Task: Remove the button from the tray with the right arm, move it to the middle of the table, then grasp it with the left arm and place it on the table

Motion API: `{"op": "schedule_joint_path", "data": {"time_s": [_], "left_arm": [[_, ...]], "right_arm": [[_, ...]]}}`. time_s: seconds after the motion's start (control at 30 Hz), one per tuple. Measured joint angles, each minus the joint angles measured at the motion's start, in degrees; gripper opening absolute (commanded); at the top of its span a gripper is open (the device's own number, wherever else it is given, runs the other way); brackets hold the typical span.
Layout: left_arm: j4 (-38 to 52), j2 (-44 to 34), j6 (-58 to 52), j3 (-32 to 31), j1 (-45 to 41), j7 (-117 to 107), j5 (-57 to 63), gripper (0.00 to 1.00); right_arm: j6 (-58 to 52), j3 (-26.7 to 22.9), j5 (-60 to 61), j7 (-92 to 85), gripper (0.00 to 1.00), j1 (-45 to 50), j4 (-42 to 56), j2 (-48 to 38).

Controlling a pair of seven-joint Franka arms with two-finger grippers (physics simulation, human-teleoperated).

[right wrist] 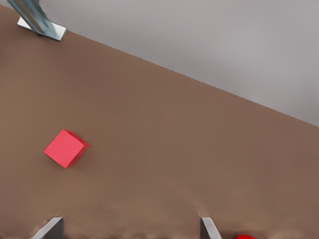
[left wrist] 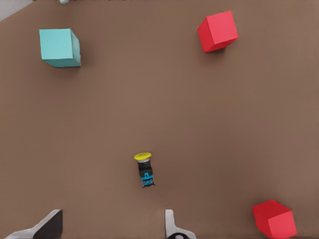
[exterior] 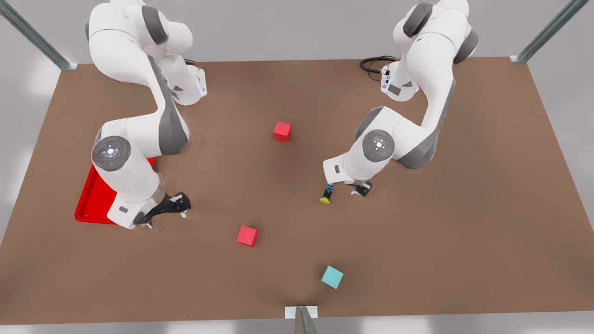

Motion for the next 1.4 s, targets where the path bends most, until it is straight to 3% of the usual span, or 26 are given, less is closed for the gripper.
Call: {"op": "schedule_joint_path", "data": {"time_s": [0.1, 0.5, 0.9, 1.27, 1.4], "left_arm": [[-0.9, 3.3, 2.0, -0.1, -2.4, -2.7, 1.9, 1.0], [-13.6, 5.9, 12.7, 2.3, -2.7, -5.6, 5.8, 1.0], [-28.5, 6.6, 27.9, 3.0, -3.9, -7.4, 8.8, 1.0], [-28.6, 9.5, 34.4, 3.5, -4.1, -10.3, 10.7, 1.0], [-28.6, 9.7, 35.3, 3.5, -4.1, -11.3, 10.8, 0.89]], "right_arm": [[-3.3, -0.5, 2.9, 0.7, 1.0, -6.8, -10.8, -9.0], [-12.5, -0.5, 5.2, 4.7, 1.0, -8.6, -5.9, -7.6], [-8.9, -0.5, 5.2, 6.9, 1.0, -8.8, -5.2, -5.1], [-5.6, -0.5, 5.4, 8.2, 1.0, -8.9, -5.3, -4.6], [-5.3, -0.5, 5.4, 8.7, 1.0, -8.6, -5.2, -4.6]]}}
